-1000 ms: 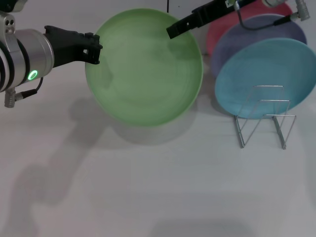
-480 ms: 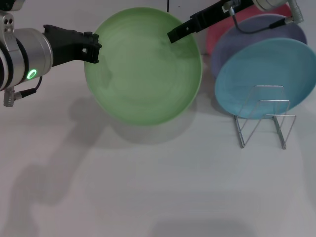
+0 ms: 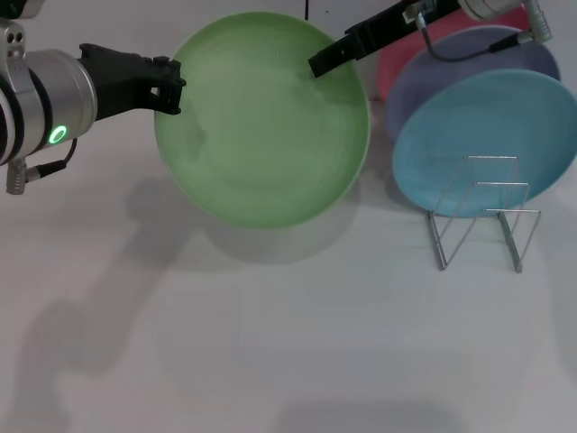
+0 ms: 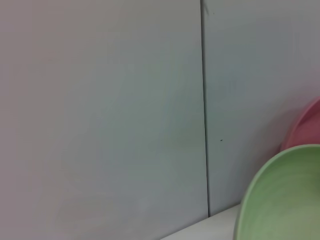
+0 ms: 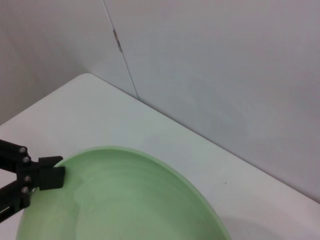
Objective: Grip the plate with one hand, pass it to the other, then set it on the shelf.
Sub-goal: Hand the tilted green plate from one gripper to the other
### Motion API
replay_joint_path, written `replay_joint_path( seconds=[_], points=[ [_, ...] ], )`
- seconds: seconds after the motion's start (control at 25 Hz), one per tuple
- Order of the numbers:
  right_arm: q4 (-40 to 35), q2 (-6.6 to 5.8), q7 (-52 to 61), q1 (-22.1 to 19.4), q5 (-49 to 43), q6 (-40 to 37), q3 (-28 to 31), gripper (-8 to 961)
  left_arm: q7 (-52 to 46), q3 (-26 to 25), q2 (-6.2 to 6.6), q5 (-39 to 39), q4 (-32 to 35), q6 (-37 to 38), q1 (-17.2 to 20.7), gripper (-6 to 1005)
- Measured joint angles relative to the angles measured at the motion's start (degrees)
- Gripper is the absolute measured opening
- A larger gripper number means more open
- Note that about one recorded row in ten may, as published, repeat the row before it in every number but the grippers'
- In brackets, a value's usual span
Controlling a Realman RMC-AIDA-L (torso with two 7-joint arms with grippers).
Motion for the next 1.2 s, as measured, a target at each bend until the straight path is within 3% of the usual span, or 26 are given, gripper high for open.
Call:
replay_joint_path(
  seconds=[0.08,0.36,0.56,1.2],
  points=[
    [0.2,0.01,-0.01,-0.13,-0.01,0.04,0.0,560,0.0,0.07,0.05,0.0,-0.14,-0.08,0.02,71],
    [0.45,0.01,0.08,-0.15,0.02,0.16,0.0,526,0.0,0.2,0.06,-0.01,-0.18,-0.16,-0.01,73],
    [0.47,0.01,0.18,-0.16,0.01,0.3,0.0,432,0.0,0.27,0.06,-0.01,-0.18,-0.14,0.15,75],
    [0.47,0.27,0.18,-0.09,-0.39,0.21,-0.77,370,0.0,0.35,0.06,-0.01,-0.23,0.08,0.14,80]
  ],
)
